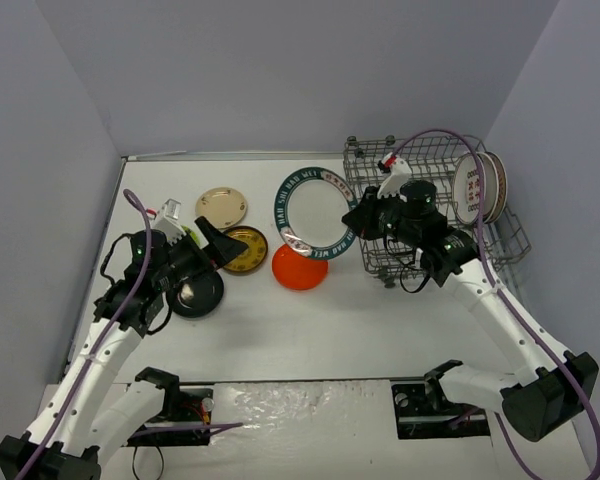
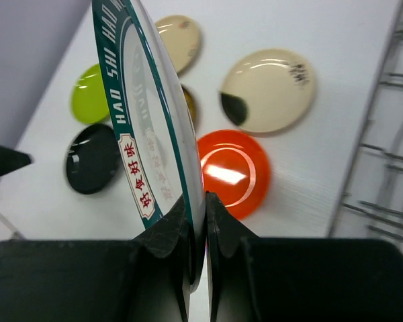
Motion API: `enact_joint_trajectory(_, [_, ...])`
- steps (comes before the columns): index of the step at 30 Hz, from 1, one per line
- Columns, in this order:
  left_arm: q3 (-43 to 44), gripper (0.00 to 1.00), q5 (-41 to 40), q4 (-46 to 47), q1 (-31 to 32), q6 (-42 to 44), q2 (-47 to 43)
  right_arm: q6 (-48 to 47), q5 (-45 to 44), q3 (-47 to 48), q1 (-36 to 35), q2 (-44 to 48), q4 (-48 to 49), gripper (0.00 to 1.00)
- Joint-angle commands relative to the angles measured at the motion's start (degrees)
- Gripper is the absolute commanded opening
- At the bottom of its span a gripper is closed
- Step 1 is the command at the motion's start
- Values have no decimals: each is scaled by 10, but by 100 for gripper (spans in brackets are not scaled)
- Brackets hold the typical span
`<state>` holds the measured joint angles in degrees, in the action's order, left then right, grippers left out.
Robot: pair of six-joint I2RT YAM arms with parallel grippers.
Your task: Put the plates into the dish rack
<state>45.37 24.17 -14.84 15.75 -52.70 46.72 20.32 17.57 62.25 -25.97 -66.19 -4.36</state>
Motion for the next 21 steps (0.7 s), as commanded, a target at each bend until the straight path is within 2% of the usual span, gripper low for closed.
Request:
enact_joint_trajectory(1, [80, 97, -156, -172, -2, 164, -20, -138, -153, 75, 42, 23, -22, 0])
enact_joint_trajectory(5, [92, 97, -269, -239, -2, 254, -41, -230, -221, 100, 116, 2, -21, 0])
enact_joint_trajectory(9, [70, 97, -324, -238, -2, 306, -63, -328, -279, 142, 183, -58, -9, 0])
enact_joint_trajectory(15, [11, 97, -343, -197, -2, 350, -88, -391, -333, 183, 249, -151, 70, 0])
enact_joint_trajectory(21, [2, 97, -344, -179, -3, 351, -85, -464, -401, 238, 257, -248, 104, 0])
